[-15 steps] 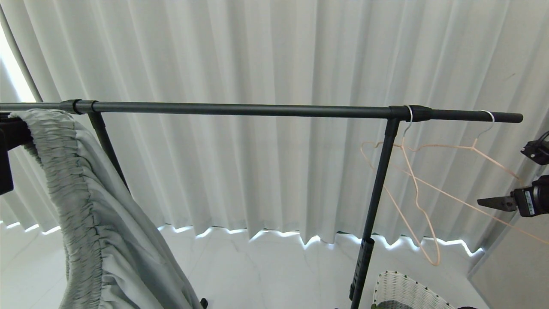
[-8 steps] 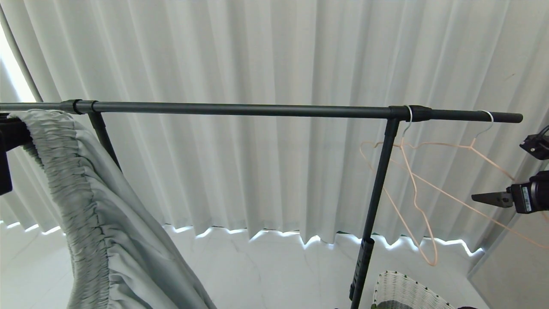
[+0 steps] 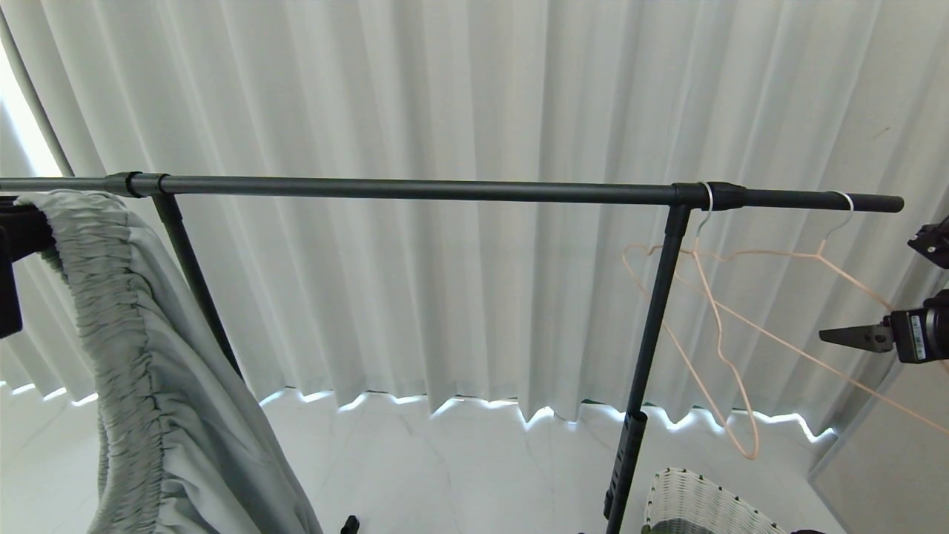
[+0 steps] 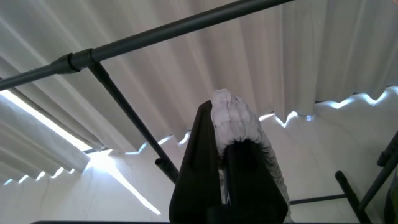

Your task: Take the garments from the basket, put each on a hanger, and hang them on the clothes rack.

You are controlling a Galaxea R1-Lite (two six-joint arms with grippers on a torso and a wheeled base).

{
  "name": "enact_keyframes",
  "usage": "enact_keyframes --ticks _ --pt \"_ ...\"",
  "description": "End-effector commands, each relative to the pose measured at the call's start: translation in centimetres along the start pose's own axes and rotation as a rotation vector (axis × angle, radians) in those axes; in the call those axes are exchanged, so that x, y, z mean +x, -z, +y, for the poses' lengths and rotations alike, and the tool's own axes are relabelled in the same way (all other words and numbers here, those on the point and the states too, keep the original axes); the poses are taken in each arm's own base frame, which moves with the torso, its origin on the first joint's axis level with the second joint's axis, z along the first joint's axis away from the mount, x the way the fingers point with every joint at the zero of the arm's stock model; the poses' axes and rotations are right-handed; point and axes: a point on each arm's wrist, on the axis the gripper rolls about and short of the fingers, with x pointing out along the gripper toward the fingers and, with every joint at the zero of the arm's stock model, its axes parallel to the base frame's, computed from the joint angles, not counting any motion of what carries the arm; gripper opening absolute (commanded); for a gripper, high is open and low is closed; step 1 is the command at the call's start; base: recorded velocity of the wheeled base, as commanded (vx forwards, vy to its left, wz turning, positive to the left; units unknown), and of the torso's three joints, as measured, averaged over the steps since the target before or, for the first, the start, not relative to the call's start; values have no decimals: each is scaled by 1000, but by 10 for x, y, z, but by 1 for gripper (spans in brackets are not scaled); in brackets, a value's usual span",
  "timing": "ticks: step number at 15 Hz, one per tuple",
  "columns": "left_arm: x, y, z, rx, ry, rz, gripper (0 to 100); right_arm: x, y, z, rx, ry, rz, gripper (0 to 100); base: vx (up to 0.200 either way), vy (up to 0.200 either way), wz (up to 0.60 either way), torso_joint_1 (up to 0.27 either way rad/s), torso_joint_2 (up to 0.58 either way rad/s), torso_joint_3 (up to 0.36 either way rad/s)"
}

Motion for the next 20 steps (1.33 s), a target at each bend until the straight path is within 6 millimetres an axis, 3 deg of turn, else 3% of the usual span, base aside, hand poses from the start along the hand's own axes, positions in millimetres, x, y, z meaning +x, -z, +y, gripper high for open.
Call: enact_keyframes --ticks 1,5,11,20 --pt "1 0 0 1 1 2 0 -5 -2 5 -12 -8 -13 100 0 0 0 0 0 0" --pt "0 0 0 1 1 0 0 -4 -10 4 -21 2 -32 100 0 0 0 0 0 0" --pt "0 1 -1 2 3 3 0 16 -30 -17 -31 133 -27 100 0 0 0 0 0 0" --pt "1 0 -1 3 5 4 0 28 -9 -18 -64 112 61 100 0 0 0 0 0 0"
